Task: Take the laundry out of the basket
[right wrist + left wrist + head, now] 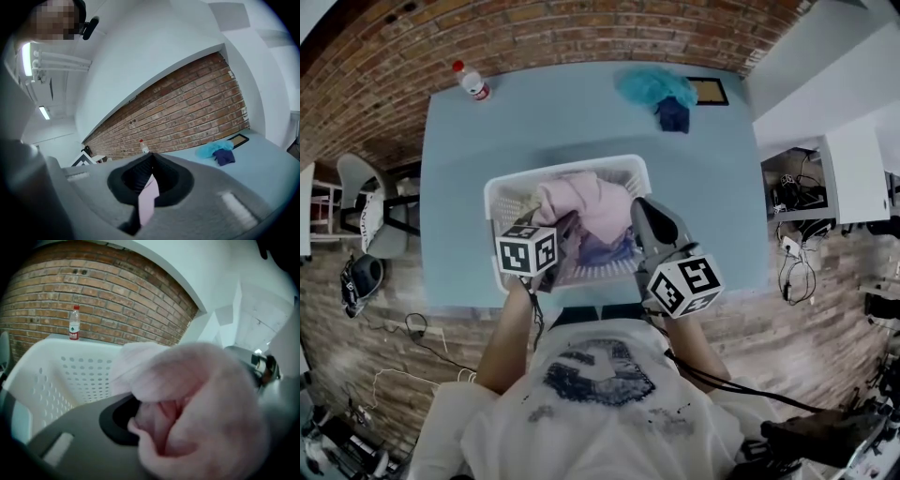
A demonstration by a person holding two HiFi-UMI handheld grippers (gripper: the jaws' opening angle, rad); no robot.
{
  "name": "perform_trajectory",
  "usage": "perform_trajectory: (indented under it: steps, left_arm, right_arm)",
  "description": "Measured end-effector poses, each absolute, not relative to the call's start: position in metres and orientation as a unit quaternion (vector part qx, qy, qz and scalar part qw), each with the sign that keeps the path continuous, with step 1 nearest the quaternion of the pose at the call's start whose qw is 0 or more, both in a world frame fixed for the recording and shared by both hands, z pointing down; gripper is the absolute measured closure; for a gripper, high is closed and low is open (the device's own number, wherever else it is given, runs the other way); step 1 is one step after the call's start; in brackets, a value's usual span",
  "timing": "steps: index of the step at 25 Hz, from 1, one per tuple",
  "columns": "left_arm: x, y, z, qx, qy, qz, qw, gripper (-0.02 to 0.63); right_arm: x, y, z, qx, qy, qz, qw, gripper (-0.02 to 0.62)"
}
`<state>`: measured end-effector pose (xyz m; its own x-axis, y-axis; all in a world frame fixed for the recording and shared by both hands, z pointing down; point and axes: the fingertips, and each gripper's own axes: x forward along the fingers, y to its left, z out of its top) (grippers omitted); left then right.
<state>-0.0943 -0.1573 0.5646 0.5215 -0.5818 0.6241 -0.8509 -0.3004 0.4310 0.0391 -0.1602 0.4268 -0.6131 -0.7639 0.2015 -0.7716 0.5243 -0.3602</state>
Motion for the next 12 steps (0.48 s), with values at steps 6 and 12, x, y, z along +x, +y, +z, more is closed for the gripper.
perform_trajectory:
  steps: [6,12]
  left_arm:
    - [-0.101,-0.154,0.522,0.798,-0.475,0.151,0.339,0.442]
    - [-0.113,-0.150,0.468,0.805,-0.501,0.112,0.297,0.442]
  right_arm:
    - [0.037,-0.150,0.412,0.436,-0.878,0.196,0.001,0.598]
    - [0.032,-0.144,0.388,0.425,-0.889,0.172,-0.010,0.597]
